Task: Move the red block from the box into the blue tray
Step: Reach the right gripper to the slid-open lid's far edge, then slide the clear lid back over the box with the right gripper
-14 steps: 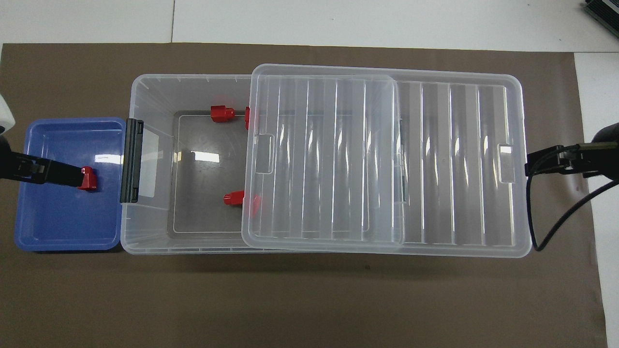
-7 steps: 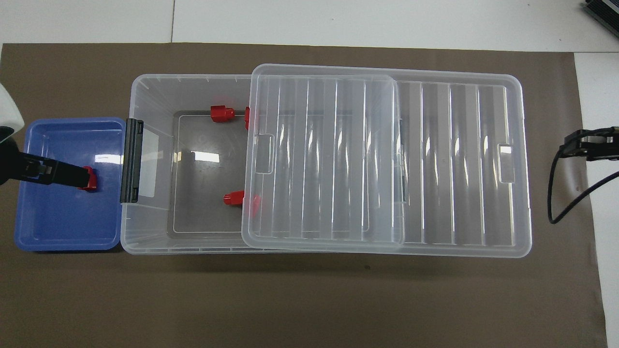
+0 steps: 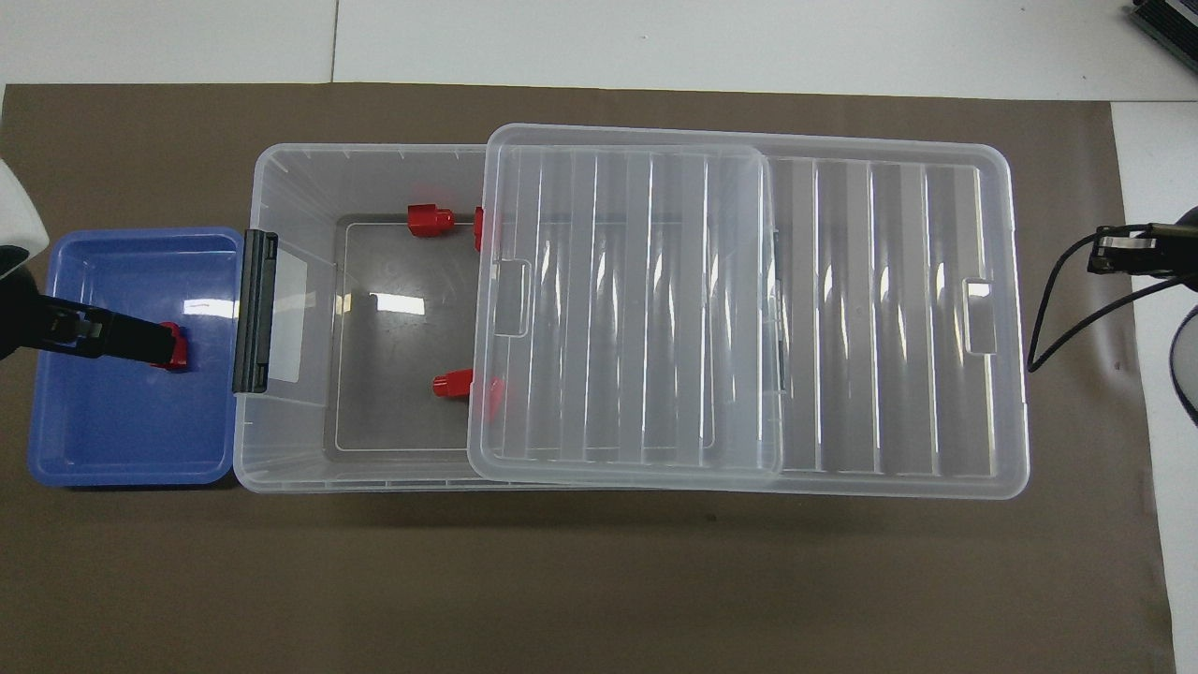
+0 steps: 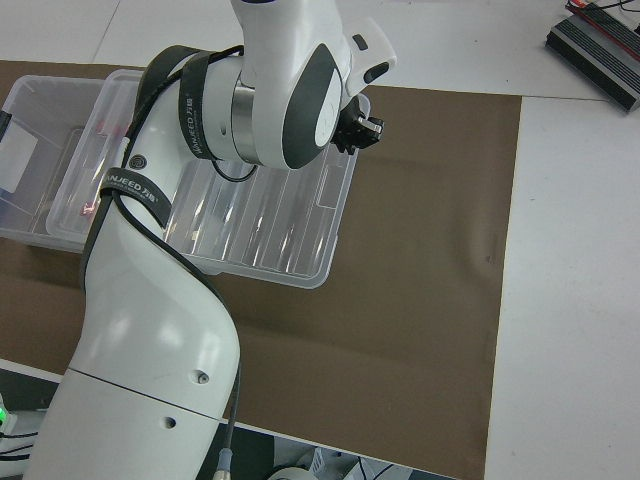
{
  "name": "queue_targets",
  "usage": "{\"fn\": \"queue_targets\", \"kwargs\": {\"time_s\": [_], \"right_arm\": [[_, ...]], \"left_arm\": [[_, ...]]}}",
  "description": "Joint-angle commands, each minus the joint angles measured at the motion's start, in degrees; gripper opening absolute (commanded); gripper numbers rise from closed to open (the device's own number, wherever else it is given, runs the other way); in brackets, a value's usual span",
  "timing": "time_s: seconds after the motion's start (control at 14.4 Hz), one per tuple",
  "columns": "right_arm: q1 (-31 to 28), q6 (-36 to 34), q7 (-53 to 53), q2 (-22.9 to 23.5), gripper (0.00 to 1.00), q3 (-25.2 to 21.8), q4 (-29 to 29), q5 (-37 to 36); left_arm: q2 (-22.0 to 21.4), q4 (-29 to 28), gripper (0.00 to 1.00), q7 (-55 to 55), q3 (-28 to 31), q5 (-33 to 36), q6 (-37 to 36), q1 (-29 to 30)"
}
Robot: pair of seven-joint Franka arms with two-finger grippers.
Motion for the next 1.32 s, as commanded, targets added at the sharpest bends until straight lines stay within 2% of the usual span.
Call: {"fn": "queue_targets", "kwargs": {"time_s": [0.0,0.21,0.42,0.9,1.25], "right_arm": [[-0.5,6.0,1.0,4.3,0.00,0.3,0.5,1.0],[-0.5,9.9,0.7,9.5,0.00,0.4,3.3,3.7],[-0.1,12.9,0.6,11.5,0.00,0.7,3.7,3.7],[0.8,13.1,-0.4,11.8,0.00,2.1,3.7,4.0],[2.2,12.5,-4.7,11.9,0.00,2.4,3.3,4.3]], "left_arm": [[-0.5,-1.0,1.00,0.1,5.1,0.1,1.1,-4.9],[-0.5,-1.0,1.00,0.2,5.4,0.1,1.1,-5.1],[-0.5,-1.0,1.00,0.2,5.4,0.1,1.1,-4.8],[-0.7,-1.8,1.00,0.3,5.4,0.1,2.6,-4.4],[-1.8,-5.4,1.00,0.0,5.4,0.1,8.1,-4.3]]}}
